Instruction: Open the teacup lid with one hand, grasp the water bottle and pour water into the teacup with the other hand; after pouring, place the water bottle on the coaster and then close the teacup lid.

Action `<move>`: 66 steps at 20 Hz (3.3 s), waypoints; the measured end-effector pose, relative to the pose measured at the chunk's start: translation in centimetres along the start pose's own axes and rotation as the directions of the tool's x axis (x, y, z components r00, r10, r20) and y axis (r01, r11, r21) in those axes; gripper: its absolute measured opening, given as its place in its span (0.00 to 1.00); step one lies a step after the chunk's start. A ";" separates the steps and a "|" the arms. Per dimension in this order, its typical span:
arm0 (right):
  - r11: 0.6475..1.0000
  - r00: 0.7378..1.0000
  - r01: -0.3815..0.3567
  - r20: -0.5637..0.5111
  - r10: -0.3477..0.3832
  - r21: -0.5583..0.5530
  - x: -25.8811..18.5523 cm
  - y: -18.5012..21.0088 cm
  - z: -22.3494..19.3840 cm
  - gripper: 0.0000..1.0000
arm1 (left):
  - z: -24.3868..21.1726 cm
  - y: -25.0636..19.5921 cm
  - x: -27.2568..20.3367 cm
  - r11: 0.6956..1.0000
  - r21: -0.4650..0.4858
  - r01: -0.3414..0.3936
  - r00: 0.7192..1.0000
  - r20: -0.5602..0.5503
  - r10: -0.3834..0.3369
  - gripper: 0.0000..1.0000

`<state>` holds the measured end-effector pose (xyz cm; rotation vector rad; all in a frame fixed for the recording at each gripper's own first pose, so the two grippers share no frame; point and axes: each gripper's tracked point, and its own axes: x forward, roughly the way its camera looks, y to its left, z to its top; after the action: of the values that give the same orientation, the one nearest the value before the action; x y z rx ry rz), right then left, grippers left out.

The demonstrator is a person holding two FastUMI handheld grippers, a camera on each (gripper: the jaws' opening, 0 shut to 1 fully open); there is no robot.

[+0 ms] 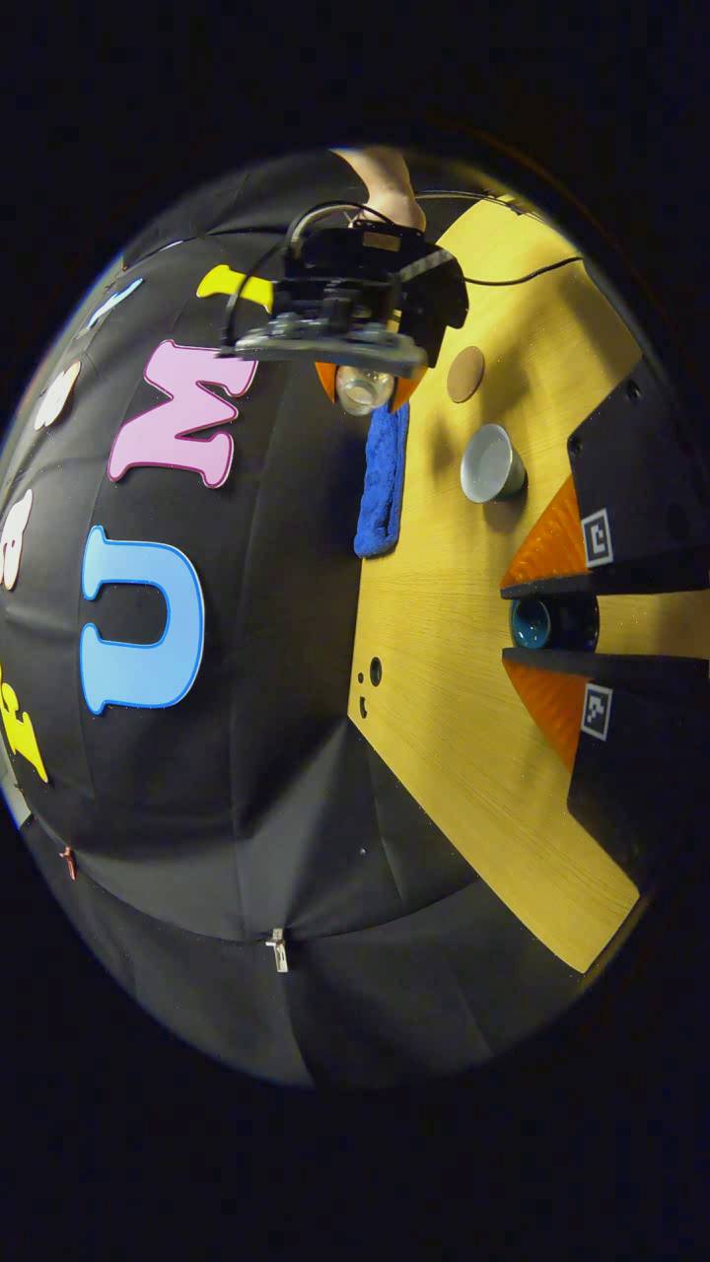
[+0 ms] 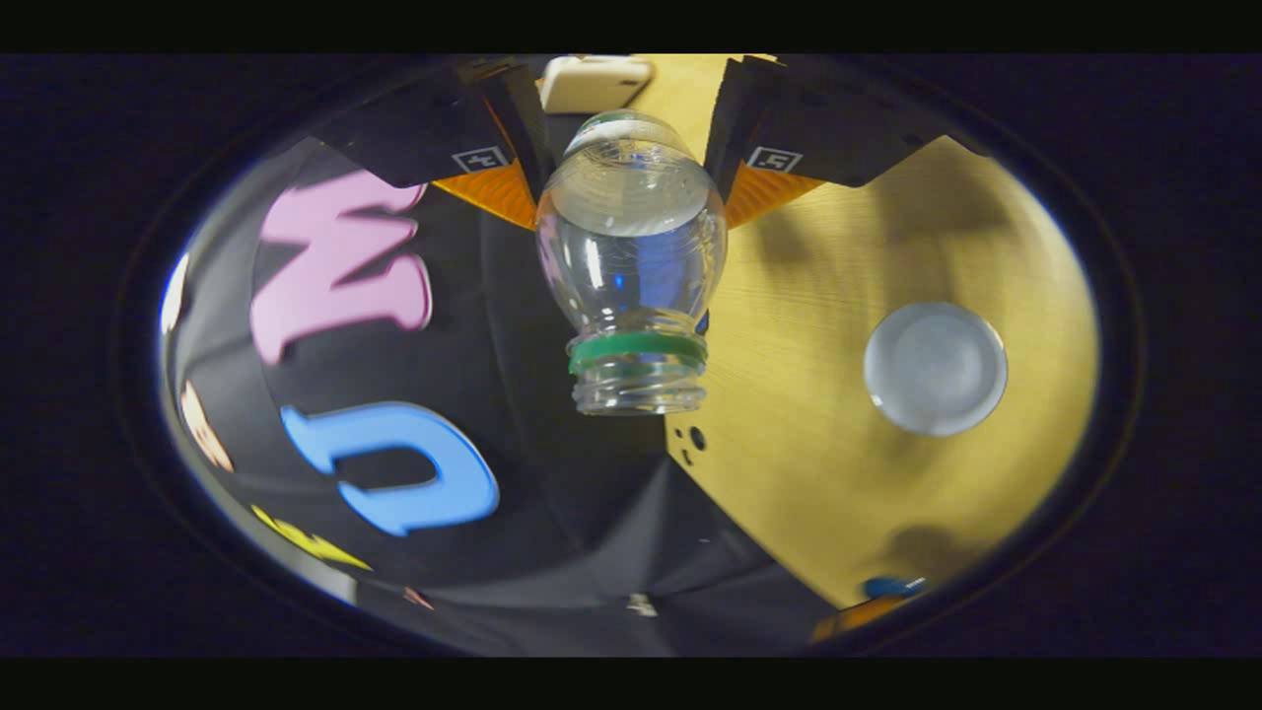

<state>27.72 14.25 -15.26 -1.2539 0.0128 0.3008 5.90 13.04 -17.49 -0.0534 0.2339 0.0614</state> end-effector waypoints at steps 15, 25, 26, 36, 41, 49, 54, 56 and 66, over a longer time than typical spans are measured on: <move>0.402 0.992 -0.119 0.087 0.097 0.908 -3.8 -2.7 -5.1 0.73 | 2.1 -6.9 -0.3 0.988 -0.148 -0.050 0.998 0.030 0.055 0.29; 0.391 0.996 -0.094 0.087 0.035 0.916 -1.1 -0.3 -7.5 0.77 | -0.6 -9.1 1.3 0.975 -0.209 -0.078 0.996 0.025 0.085 0.25; 0.382 0.996 -0.093 0.083 0.043 0.920 -0.9 0.2 -7.6 0.78 | -0.8 -9.2 1.4 0.975 -0.208 -0.083 0.996 0.027 0.090 0.25; 0.356 0.994 -0.085 0.057 0.089 0.931 -0.5 2.1 -8.8 0.91 | -0.1 -8.8 2.5 0.983 -0.153 -0.097 0.993 0.051 0.106 0.26; 0.367 0.993 -0.084 0.050 0.103 0.926 -1.0 2.9 -9.3 1.00 | 1.0 -9.9 3.3 0.992 -0.106 -0.071 0.994 0.076 0.079 0.25; 0.365 0.992 -0.086 0.048 0.113 0.927 -4.2 4.9 -11.2 1.00 | 1.9 -13.1 7.5 0.998 -0.068 -0.010 0.992 0.124 0.018 0.25; 0.347 0.978 -0.121 0.052 0.200 0.930 -8.2 6.9 -12.8 1.00 | 0.7 -14.2 10.3 0.998 -0.066 0.006 0.994 0.112 0.001 0.29; 0.349 0.980 -0.109 0.041 0.197 0.931 -9.5 6.6 -13.4 1.00 | 0.1 -14.5 10.6 0.998 -0.068 0.012 0.995 0.103 -0.005 0.29; 0.290 0.978 -0.110 0.051 0.204 0.951 -11.5 6.3 -13.6 1.00 | -2.2 -15.3 11.5 1.000 -0.009 -0.013 0.998 0.063 0.013 0.27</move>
<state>17.28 0.74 -23.49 -0.0078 0.3565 0.3308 17.60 -1.73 -21.56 -0.0587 0.1708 0.0768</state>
